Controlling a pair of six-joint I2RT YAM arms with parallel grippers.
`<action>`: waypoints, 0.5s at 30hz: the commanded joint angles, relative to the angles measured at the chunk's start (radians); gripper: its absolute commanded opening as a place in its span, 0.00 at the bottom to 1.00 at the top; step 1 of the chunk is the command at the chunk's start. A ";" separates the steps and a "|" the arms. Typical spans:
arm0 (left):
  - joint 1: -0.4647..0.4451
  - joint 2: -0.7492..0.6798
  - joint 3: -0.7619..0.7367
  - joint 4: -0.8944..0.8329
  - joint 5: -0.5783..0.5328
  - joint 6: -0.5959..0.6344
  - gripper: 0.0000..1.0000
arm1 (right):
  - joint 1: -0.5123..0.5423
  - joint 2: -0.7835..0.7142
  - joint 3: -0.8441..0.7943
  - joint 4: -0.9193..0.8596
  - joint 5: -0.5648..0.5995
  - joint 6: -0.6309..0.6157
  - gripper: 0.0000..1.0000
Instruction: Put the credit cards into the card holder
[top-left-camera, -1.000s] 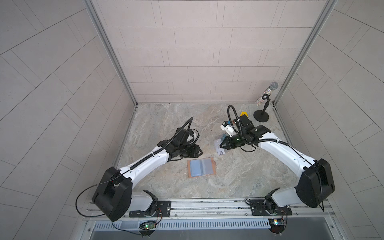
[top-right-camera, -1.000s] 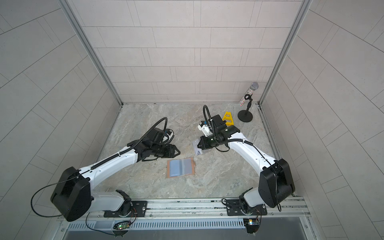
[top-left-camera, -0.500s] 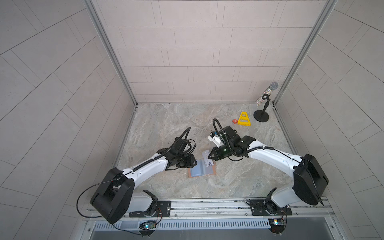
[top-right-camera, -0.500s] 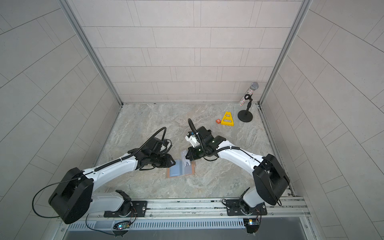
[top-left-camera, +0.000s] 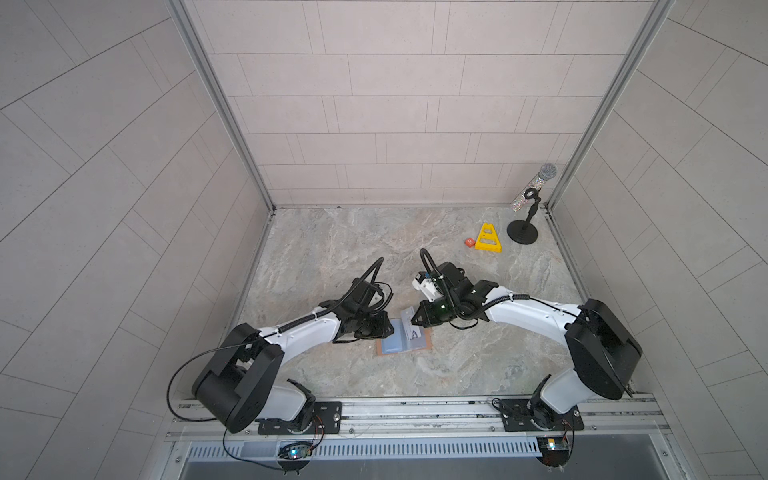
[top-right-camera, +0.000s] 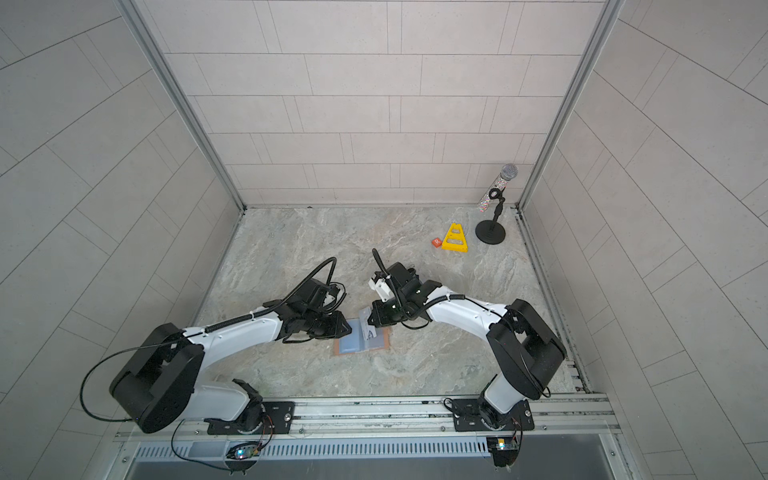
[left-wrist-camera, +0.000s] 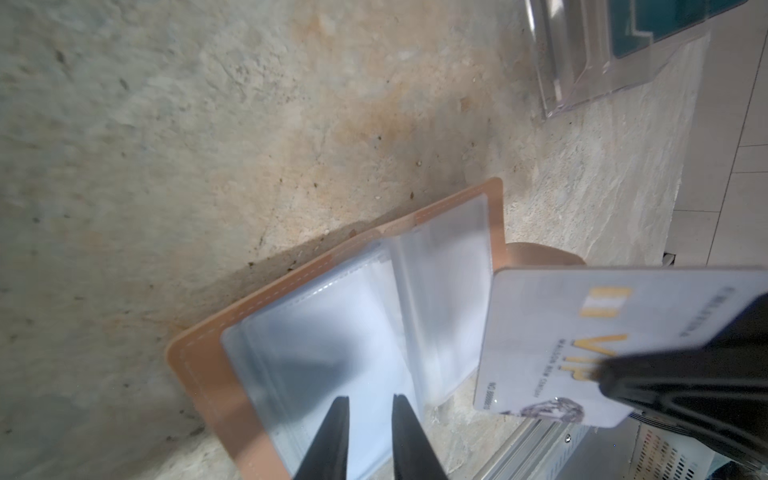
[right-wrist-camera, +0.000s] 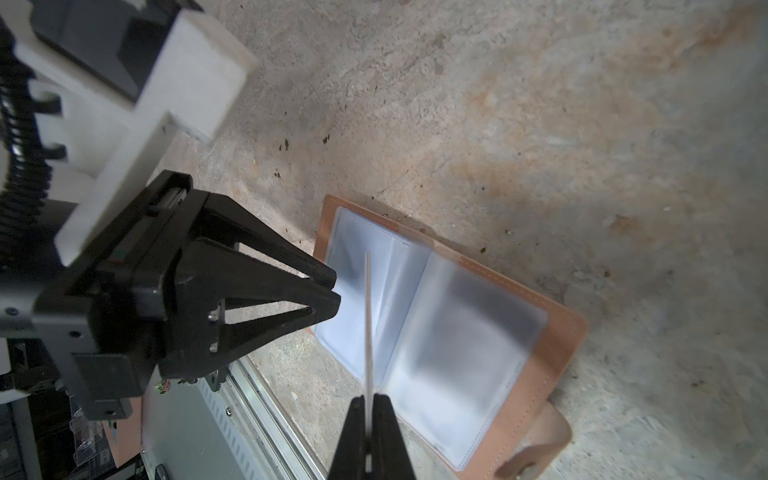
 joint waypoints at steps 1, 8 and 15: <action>0.004 0.014 -0.020 0.015 0.001 -0.001 0.25 | 0.007 0.021 -0.006 0.048 0.001 0.028 0.00; 0.005 0.028 -0.038 0.015 -0.012 -0.002 0.25 | 0.007 0.045 -0.025 0.077 0.007 0.046 0.00; 0.004 0.031 -0.048 0.014 -0.018 -0.003 0.25 | 0.009 0.071 -0.043 0.132 -0.022 0.075 0.00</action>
